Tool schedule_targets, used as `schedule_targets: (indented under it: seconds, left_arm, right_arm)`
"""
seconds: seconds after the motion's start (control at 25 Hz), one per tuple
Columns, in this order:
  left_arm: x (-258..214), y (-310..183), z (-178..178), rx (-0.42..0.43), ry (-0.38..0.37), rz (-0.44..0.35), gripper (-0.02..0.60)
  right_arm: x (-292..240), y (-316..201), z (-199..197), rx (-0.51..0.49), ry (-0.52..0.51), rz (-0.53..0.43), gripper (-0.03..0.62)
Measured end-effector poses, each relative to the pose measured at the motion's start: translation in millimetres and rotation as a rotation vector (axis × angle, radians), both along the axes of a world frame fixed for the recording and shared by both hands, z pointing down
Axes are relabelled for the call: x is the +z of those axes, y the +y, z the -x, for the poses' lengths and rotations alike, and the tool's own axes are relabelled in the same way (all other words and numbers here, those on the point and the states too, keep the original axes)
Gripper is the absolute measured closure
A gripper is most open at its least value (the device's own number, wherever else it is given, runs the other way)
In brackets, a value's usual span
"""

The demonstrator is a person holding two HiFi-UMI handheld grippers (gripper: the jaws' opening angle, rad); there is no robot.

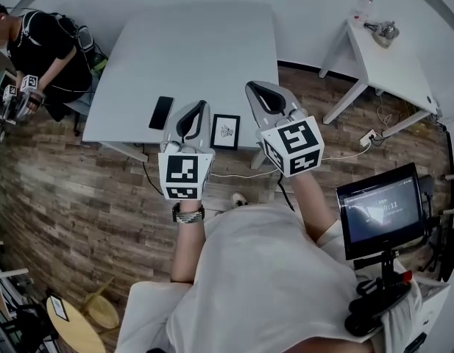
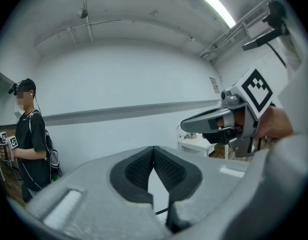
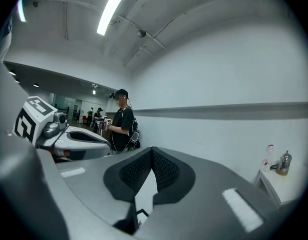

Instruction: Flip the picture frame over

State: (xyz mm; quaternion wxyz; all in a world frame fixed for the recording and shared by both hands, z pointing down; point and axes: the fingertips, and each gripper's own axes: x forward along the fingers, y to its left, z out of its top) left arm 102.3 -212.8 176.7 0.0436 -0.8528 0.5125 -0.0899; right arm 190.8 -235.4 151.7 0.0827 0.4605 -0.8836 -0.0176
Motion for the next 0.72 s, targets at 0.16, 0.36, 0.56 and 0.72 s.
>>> schedule_targets:
  seconds: [0.16, 0.36, 0.56, 0.72]
  left_arm:
    - [-2, 1, 7, 0.013, -0.013, -0.013, 0.578]
    - [-11, -1, 23, 0.022, -0.017, -0.035, 0.578]
    - [-31, -2, 17, 0.034, -0.025, -0.068, 0.578]
    - [-35, -1, 17, 0.058, -0.030, -0.080, 0.578]
  right_arm:
    - [-4, 4, 10, 0.000, 0.001, -0.012, 0.591]
    - [-13, 7, 24, 0.008, 0.003, -0.028, 0.591]
    - [-31, 9, 18, 0.021, 0.000, -0.058, 0.591]
    - [-33, 8, 26, 0.023, -0.006, -0.061, 0.591]
